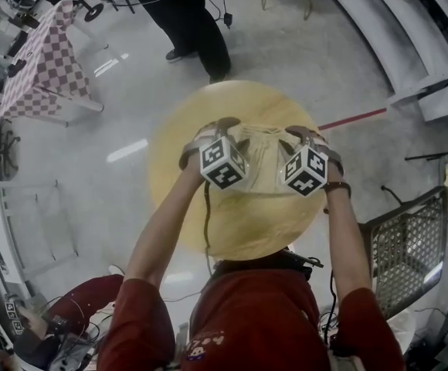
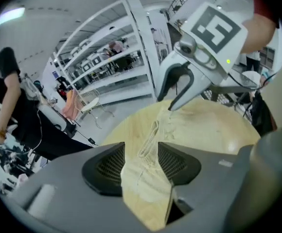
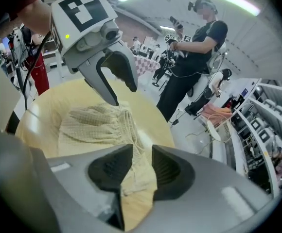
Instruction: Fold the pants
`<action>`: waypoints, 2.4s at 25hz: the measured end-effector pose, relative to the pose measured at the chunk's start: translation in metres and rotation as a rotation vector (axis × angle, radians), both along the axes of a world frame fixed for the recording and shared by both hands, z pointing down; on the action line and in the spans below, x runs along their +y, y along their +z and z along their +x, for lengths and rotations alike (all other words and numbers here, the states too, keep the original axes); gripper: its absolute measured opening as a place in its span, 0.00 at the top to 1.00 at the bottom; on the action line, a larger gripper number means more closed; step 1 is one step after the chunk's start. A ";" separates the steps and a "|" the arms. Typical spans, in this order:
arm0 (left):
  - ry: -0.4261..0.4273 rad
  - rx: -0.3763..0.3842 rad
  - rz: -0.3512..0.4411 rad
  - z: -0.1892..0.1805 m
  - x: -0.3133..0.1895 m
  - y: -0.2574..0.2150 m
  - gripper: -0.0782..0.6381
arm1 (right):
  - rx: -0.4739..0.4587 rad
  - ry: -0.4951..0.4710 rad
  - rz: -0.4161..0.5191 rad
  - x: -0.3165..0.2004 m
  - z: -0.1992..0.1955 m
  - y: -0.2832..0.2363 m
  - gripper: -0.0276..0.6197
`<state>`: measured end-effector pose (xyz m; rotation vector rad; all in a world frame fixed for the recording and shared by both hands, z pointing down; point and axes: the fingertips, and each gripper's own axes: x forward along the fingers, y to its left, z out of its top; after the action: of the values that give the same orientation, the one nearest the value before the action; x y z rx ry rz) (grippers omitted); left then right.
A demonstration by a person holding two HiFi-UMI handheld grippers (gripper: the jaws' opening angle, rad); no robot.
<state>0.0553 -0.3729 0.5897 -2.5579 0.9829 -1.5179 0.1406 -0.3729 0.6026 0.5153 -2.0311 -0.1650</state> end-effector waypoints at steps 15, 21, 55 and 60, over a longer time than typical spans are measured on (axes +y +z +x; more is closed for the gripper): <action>-0.397 0.459 0.449 -0.024 0.052 -0.146 0.58 | -0.476 0.240 0.328 0.058 -0.015 -0.156 0.78; -0.484 0.595 0.614 -0.026 0.102 -0.198 0.58 | -0.684 0.297 0.442 0.097 -0.016 -0.219 0.78; -0.585 0.733 0.799 -0.041 0.253 -0.254 0.88 | -0.922 0.392 0.498 0.235 -0.020 -0.274 0.96; -0.579 0.719 0.814 -0.041 0.250 -0.257 0.88 | -0.934 0.406 0.480 0.230 -0.022 -0.276 0.96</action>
<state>0.0142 -0.1233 0.3328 -2.2251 1.9894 -0.0052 0.1186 -0.1424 0.3264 1.5090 -2.7187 -0.1833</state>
